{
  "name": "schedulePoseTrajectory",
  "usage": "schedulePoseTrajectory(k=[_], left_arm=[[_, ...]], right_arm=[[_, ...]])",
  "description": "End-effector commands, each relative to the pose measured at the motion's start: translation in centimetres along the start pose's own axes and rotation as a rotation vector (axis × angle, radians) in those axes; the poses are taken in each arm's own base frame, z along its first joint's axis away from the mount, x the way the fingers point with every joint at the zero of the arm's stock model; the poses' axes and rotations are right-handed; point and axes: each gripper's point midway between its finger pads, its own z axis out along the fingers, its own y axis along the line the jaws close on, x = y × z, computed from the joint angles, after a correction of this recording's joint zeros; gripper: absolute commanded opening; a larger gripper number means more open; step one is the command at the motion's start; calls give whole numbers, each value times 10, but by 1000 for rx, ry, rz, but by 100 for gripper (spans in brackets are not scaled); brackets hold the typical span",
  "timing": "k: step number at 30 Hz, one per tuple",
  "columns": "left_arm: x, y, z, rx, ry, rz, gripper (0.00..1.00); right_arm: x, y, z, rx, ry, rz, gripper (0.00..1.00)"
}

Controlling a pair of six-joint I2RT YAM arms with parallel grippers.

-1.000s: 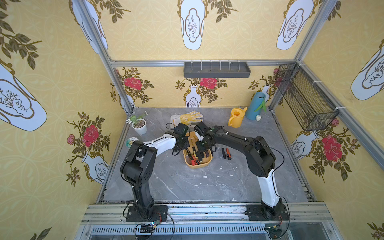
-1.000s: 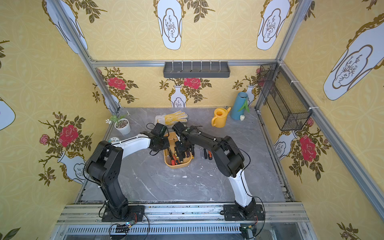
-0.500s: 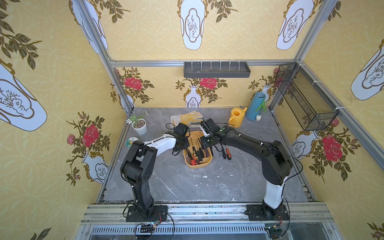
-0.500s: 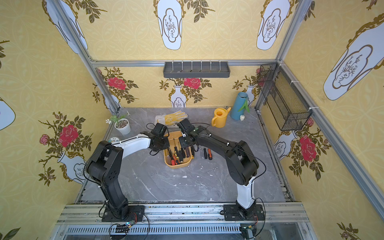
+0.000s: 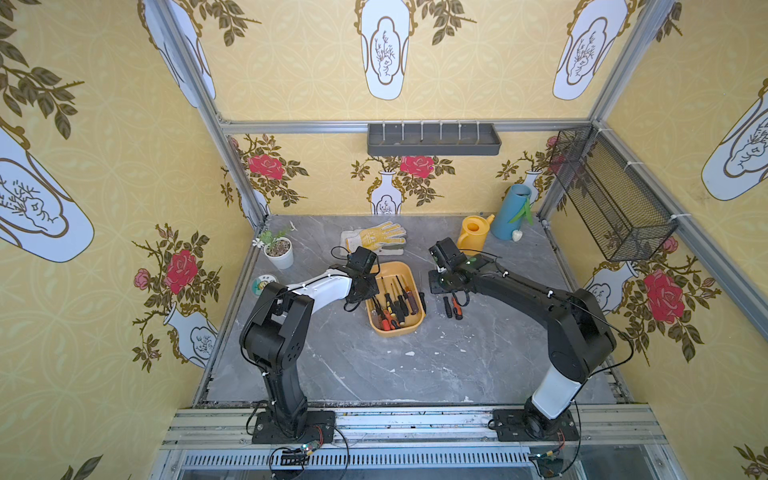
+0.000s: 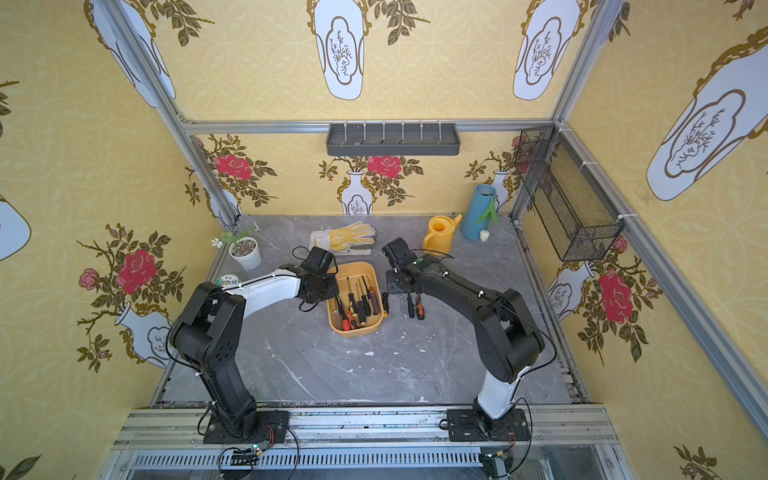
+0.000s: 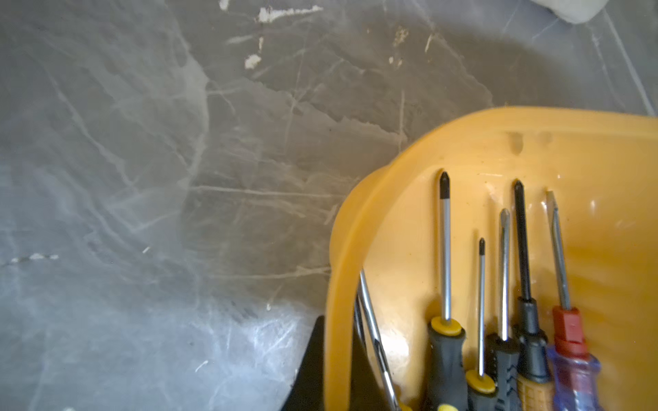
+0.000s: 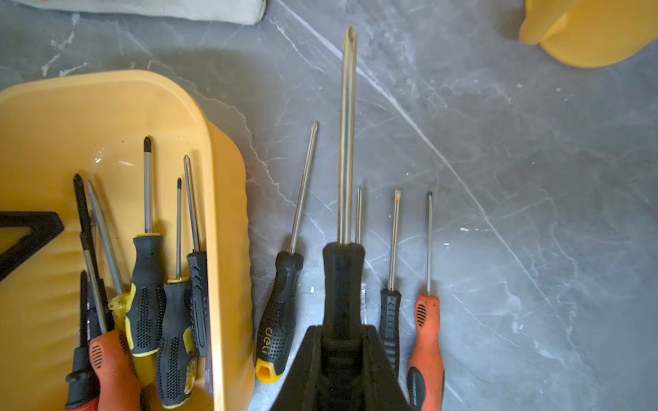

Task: Take out the screwdriver from the storage box
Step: Place the screwdriver at the center of the board.

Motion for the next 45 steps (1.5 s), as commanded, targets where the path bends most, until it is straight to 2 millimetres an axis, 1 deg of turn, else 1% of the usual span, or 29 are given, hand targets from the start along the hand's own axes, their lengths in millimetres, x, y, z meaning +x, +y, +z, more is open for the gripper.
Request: schedulePoseTrajectory(k=[1, 7, 12, 15, 18, 22, 25, 29, 33, 38, 41, 45], left_arm=[[17, 19, 2, -73, 61, 28, 0], [17, 21, 2, -83, 61, 34, 0], [16, 22, 4, -93, 64, 42, 0], [16, 21, 4, -92, 62, 42, 0], [15, 21, 5, -92, 63, 41, 0], [16, 21, 5, -93, 65, 44, 0], [17, 22, 4, -98, 67, 48, 0], [16, 23, 4, -100, 65, 50, 0], [16, 21, 4, -96, 66, 50, 0], [16, 20, 5, -95, 72, 52, 0], [17, 21, 6, -95, 76, 53, 0], [15, 18, 6, -89, 73, 51, 0]], right_arm=[[15, 0, 11, 0, 64, 38, 0], [33, 0, 34, 0, 138, 87, 0], [42, 2, 44, -4, 174, 97, 1], [45, 4, 50, -12, 193, 96, 7], [49, 6, 54, -15, 209, 96, 18], [51, 6, 55, -19, 215, 95, 27], [49, 7, 54, -22, 209, 97, 31], [45, 8, 50, -26, 194, 96, 40], [33, 12, 38, -41, 152, 92, 43], [6, 17, 13, -74, 42, 84, 47], [-7, 25, 0, -98, 5, 37, 47], [-15, 37, -9, -124, -16, -23, 47]])
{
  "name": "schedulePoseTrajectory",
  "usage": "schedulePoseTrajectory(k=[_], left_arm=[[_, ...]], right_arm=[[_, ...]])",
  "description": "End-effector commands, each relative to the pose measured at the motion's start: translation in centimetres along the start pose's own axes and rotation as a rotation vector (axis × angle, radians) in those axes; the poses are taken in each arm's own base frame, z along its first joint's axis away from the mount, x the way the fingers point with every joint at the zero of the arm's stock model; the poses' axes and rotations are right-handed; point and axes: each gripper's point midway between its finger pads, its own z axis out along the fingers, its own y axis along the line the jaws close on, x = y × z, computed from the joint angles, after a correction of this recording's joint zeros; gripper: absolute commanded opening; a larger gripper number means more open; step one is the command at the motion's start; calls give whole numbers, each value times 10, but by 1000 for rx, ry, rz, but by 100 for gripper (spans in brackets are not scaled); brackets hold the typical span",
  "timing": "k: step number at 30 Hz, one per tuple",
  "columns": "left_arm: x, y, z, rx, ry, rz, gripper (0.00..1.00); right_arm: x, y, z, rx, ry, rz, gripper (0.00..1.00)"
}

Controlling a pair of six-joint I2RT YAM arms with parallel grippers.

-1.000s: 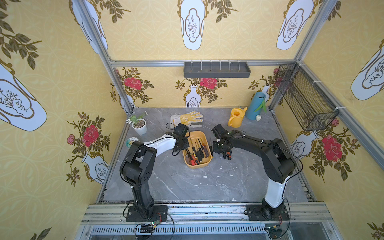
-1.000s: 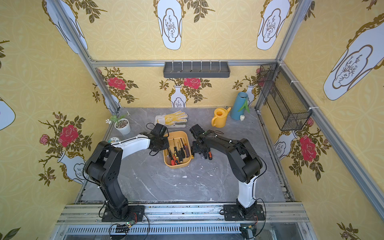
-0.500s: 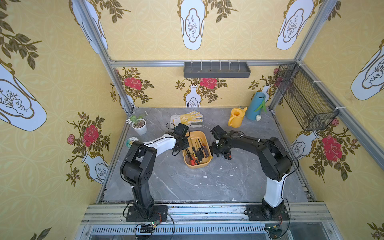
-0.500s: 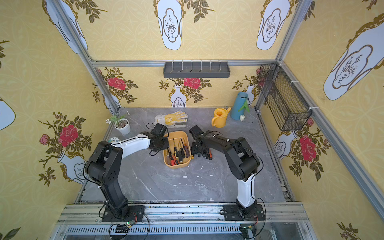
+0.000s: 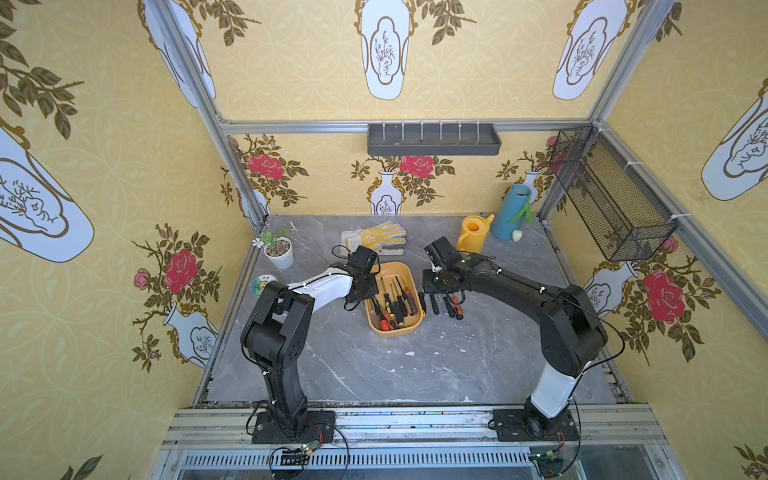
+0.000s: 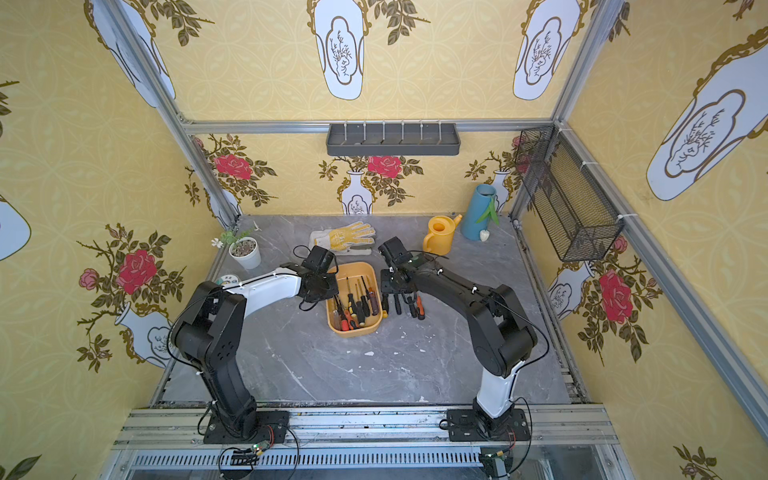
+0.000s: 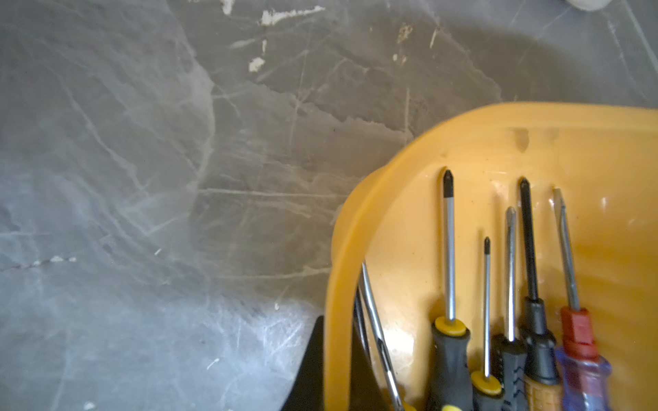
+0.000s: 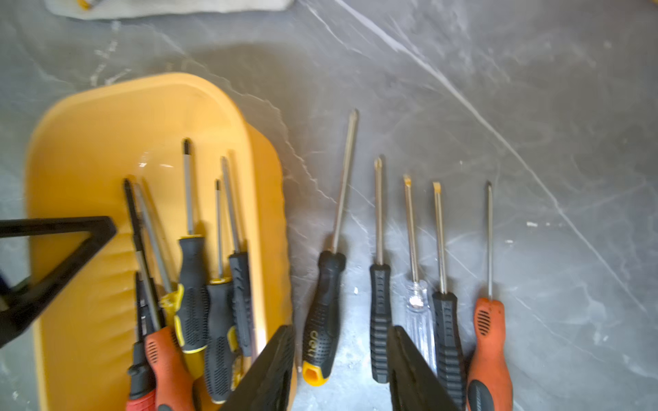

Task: Take out the screwdriver from the storage box
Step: Place the screwdriver at the center of the board.

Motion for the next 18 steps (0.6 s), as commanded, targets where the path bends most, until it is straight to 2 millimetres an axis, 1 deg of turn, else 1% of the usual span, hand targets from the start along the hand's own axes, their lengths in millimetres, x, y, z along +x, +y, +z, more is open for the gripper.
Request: schedulePoseTrajectory(k=[1, 6, 10, 13, 18], left_arm=[[17, 15, 6, -60, 67, 20, 0], [16, 15, 5, -59, 65, 19, 0], [17, 15, 5, -60, 67, 20, 0], [16, 15, 5, -59, 65, 19, 0], [17, 15, 5, -57, 65, 17, 0]], right_arm=[[-9, 12, -8, -26, -28, -70, 47], [-15, 33, -14, -98, -38, -103, 47], [-14, 51, -16, -133, -24, -151, 47], [-8, 60, -12, -138, 8, -195, 47], [2, 70, -5, -123, 46, -254, 46]])
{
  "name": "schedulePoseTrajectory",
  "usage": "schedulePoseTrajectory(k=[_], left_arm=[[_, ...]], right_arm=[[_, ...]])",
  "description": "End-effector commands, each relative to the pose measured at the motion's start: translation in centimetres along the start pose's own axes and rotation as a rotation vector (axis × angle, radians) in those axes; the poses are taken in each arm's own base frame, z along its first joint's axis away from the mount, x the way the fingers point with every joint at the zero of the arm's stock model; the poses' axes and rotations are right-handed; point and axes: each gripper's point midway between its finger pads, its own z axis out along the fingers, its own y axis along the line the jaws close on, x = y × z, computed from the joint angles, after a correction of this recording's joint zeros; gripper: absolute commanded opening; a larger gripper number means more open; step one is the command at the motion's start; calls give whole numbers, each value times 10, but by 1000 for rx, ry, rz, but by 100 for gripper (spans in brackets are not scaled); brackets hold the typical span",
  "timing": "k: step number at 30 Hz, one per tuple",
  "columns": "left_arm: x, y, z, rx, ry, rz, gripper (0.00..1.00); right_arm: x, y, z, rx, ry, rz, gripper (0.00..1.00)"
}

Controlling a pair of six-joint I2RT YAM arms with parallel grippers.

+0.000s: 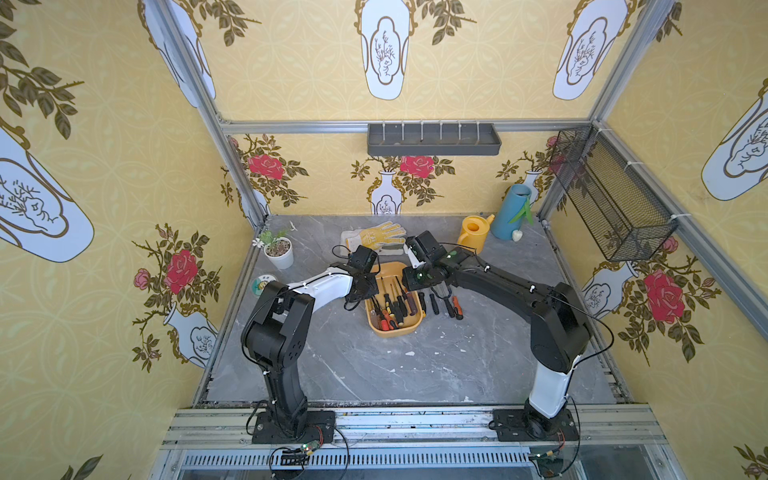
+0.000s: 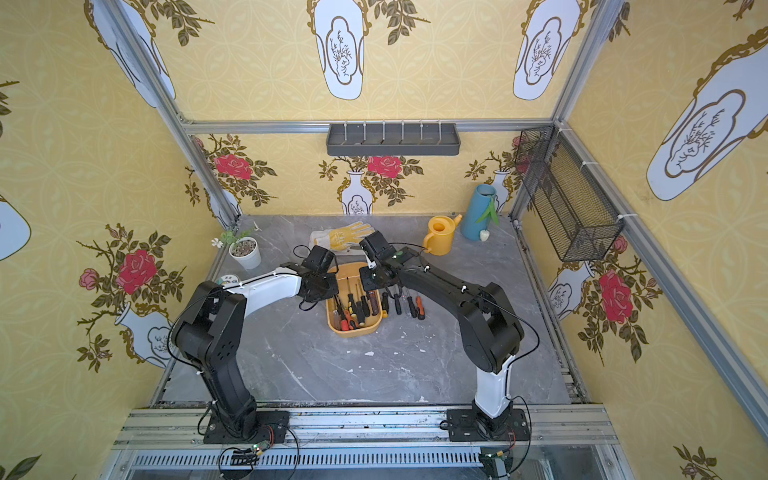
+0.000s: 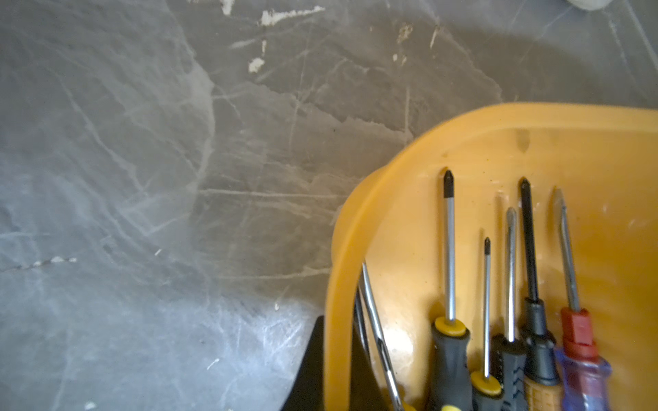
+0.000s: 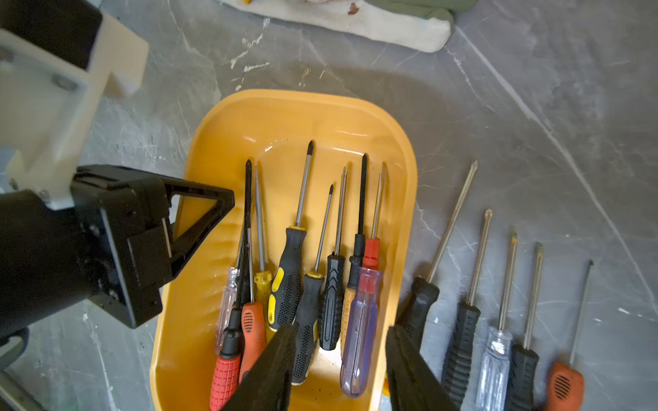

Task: Take out the screwdriver from the storage box
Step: Place the screwdriver at the center of the board, then pick up the screwdriver from the storage box.

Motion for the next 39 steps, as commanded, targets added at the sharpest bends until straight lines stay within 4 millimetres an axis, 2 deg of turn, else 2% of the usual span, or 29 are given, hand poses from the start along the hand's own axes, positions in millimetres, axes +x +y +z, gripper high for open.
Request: schedulePoseTrajectory(k=[1, 11, 16, 24, 31, 39], left_arm=[[16, 15, 5, -55, 62, 16, 0], [20, 15, 9, -57, 71, 13, 0], [19, 16, 9, -58, 69, 12, 0], [21, 17, 10, -59, 74, 12, 0], [24, 20, 11, -69, 79, 6, 0], [23, 18, 10, -65, 78, 5, 0]], right_arm=[[7, 5, 3, 8, 37, -53, 46], [25, 16, 20, 27, 125, -116, 44], [36, 26, 34, 3, 169, -115, 43], [44, 37, 51, -31, 191, -87, 40], [56, 32, 65, -6, 241, -53, 33], [67, 22, 77, 45, 297, -41, 31]])
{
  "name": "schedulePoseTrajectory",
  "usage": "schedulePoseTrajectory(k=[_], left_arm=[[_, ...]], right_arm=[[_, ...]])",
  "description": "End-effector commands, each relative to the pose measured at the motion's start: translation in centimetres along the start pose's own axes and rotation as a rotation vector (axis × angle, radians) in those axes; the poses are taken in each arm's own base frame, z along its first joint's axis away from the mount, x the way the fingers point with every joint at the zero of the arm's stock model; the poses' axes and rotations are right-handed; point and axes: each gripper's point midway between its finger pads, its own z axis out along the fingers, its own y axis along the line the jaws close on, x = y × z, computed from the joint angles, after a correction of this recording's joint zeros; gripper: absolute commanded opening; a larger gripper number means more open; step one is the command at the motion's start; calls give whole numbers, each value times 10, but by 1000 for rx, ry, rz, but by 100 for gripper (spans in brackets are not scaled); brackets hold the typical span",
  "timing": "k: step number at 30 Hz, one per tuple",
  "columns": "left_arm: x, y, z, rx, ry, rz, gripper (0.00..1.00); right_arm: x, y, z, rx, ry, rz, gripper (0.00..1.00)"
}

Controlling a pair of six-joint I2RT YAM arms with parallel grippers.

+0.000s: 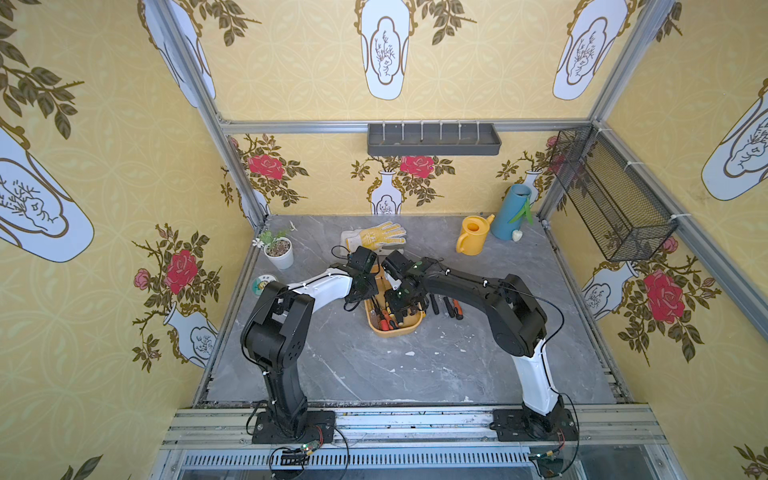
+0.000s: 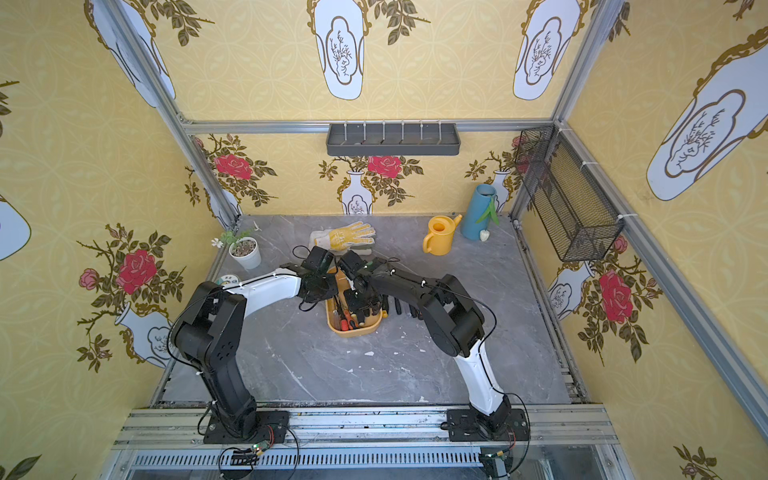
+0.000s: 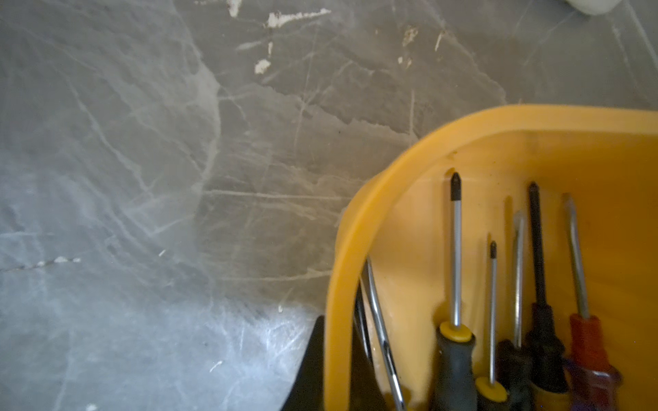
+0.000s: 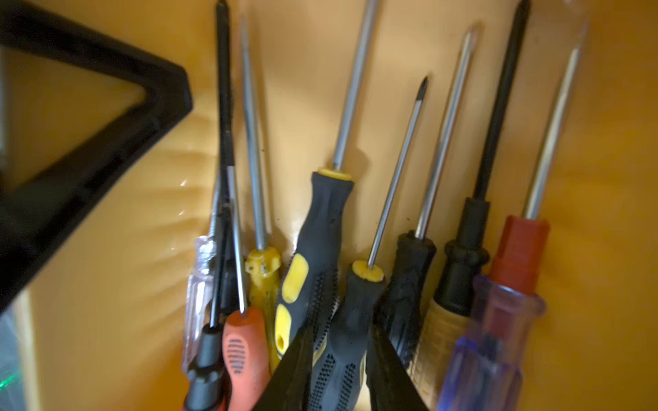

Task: Take out the screwdriver from the storage box
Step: Pick up the screwdriver from the storage box.

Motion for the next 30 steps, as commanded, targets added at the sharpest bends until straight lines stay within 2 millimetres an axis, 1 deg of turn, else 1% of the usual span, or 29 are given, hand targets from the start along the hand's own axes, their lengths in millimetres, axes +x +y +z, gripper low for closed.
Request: schedulePoseTrajectory(k=[1, 10, 16, 18, 20, 22, 28, 30], left_arm=[[21, 17, 8, -64, 83, 10, 0], [23, 18, 8, -69, 86, 7, 0], [22, 18, 8, -69, 82, 7, 0], [22, 18, 9, -70, 82, 7, 0], [22, 18, 9, -70, 83, 6, 0], [22, 18, 9, -70, 83, 6, 0], [23, 19, 8, -74, 84, 7, 0], [22, 19, 8, -72, 82, 7, 0]], right_arm=[[6, -6, 6, 32, 38, 18, 31], [18, -14, 26, 77, 115, 35, 29], [19, -19, 28, 112, 116, 48, 29], [18, -19, 28, 109, 108, 52, 23], [18, -17, 28, 99, 99, 58, 16], [16, -16, 25, 88, 84, 69, 11], [2, -11, 9, 22, -9, 116, 1], [-3, -11, 3, 10, -37, 131, 0]])
